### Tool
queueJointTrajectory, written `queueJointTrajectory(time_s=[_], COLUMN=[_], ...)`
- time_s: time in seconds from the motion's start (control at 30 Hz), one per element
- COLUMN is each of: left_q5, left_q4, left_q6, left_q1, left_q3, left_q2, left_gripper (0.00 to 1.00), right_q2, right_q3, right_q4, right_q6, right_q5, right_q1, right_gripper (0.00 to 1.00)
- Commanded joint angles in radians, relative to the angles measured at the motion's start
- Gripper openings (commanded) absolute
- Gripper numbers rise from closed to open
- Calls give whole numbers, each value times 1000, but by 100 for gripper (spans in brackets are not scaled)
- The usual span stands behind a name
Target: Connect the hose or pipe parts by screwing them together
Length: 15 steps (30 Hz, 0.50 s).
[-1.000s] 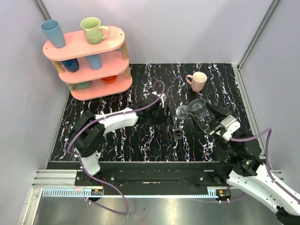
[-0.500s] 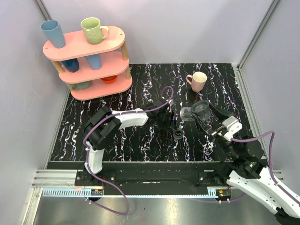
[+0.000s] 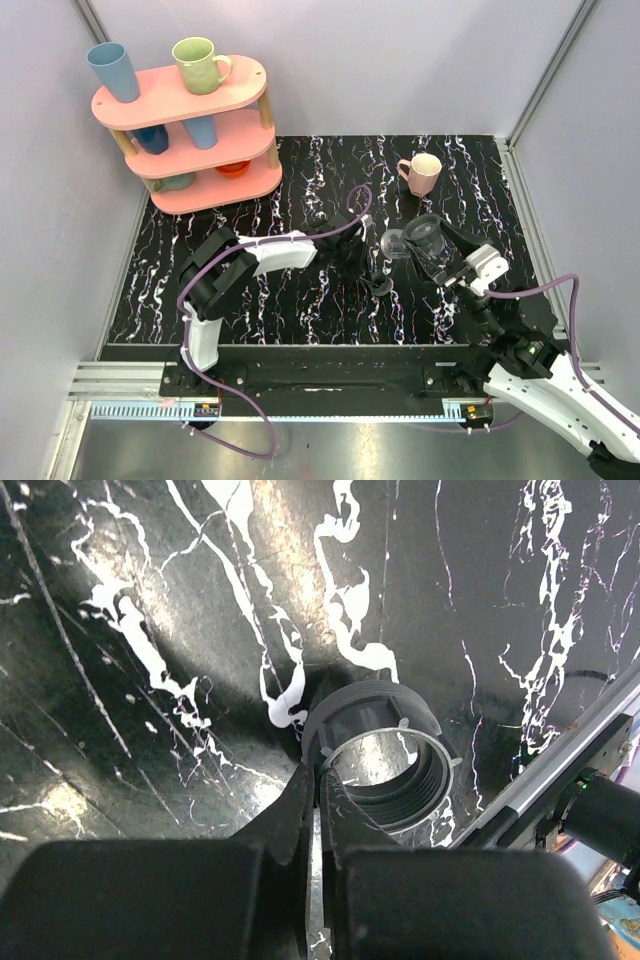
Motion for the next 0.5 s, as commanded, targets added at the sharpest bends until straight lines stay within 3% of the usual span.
queueJointTrajectory(time_s=[0.0, 0.13, 0.23, 0.37, 0.47], left_q5=[-13, -80, -177, -277, -285], left_q4=[-79, -168, -242, -322, -349], left_q6=[29, 28, 38, 71, 75], left_q1=[6, 69, 133, 211, 268], left_q3=[3, -122, -225, -310, -350], left_q2=[-83, -201, -323, -442, -482], left_gripper=[0, 0, 0, 0, 0], right_q2=[12, 20, 39, 124, 200], right_q3=[9, -11, -20, -55, -89], right_q4=[38, 36, -18, 22, 143], right_q6=[20, 72, 109, 123, 182], right_q5=[-8, -57, -187, -571, -771], right_q1=[-4, -3, -3, -3, -3], right_gripper=[25, 24, 24, 25, 25])
